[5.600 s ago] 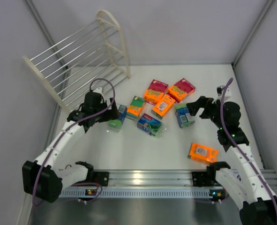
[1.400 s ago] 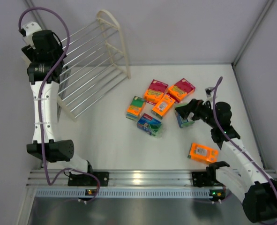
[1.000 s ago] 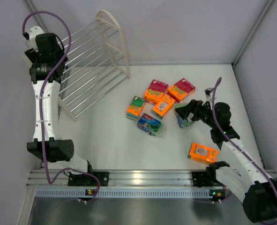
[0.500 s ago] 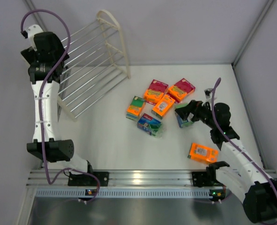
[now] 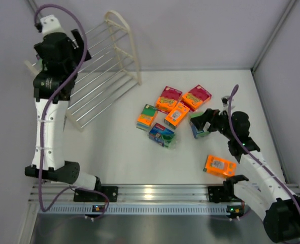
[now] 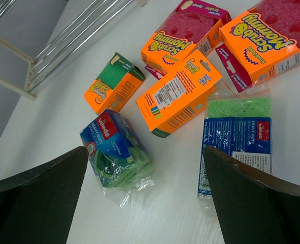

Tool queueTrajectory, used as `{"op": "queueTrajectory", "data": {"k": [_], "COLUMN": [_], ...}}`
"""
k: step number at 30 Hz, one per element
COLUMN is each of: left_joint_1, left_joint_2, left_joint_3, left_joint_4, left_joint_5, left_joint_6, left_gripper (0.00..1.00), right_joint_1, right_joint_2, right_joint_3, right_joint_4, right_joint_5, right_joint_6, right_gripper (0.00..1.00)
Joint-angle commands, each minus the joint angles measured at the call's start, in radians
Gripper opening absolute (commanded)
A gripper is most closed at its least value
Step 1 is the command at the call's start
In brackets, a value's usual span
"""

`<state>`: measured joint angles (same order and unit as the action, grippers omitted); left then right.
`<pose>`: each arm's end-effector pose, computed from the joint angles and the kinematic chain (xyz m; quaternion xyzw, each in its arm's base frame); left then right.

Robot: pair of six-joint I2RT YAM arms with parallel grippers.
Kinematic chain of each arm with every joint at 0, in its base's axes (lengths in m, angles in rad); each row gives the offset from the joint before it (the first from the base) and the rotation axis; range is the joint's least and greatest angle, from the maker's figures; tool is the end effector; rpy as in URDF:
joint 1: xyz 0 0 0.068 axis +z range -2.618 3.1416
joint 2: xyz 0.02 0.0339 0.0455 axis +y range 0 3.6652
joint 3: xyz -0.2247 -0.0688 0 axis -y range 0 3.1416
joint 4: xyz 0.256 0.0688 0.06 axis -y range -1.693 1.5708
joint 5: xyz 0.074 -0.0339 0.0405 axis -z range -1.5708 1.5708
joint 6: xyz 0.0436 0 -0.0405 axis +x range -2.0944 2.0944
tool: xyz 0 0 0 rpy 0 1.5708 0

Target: Place and organize the cleaning sponges onto the shelf

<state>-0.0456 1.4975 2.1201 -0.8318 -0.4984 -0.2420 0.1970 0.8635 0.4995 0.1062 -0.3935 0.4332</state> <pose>0.2870 0.0078 0.5123 -0.2283 0.7342 0.1023 0.6311 0.2371 0.0644 0.2201 -0.0269 0.7855 0.3327 0.5211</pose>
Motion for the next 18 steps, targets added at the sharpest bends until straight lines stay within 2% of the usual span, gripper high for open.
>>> {"op": "queueTrajectory", "data": {"k": [1, 2, 4, 5, 8, 11, 14, 18], "left_joint_1": [-0.227, -0.334, -0.419, -0.495, -0.603, -0.654, -0.704, -0.747], "left_joint_2": [-0.056, -0.066, -0.075, -0.079, -0.083, -0.079, -0.079, -0.077], "left_joint_3": [-0.043, -0.070, -0.167, -0.204, -0.343, -0.471, -0.601, -0.747], "left_joint_4": [0.020, 0.020, 0.023, 0.022, 0.026, 0.045, 0.113, 0.227], "left_joint_5": [0.009, 0.026, 0.081, 0.096, 0.197, 0.265, 0.261, 0.265], "left_joint_6": [0.060, 0.046, 0.006, -0.011, -0.075, -0.173, -0.230, -0.276], "left_gripper": [0.98, 0.98, 0.98, 0.98, 0.98, 0.98, 0.98, 0.98], "right_joint_1": [0.018, 0.018, 0.018, 0.018, 0.018, 0.016, 0.016, 0.018], "right_joint_2": [-0.024, -0.027, -0.041, -0.049, -0.093, -0.141, -0.172, -0.166], "right_joint_3": [0.074, 0.082, 0.099, 0.100, 0.093, 0.074, 0.048, 0.024], "right_joint_4": [-0.034, -0.052, -0.102, -0.103, -0.166, -0.210, -0.229, -0.226], "right_joint_5": [0.038, 0.060, 0.096, 0.120, 0.177, 0.250, 0.292, 0.231], "right_joint_6": [-0.047, -0.056, -0.053, -0.050, -0.030, 0.007, 0.041, 0.052], "right_gripper": [0.99, 1.00, 0.99, 0.99, 0.99, 0.99, 0.99, 0.99]}}
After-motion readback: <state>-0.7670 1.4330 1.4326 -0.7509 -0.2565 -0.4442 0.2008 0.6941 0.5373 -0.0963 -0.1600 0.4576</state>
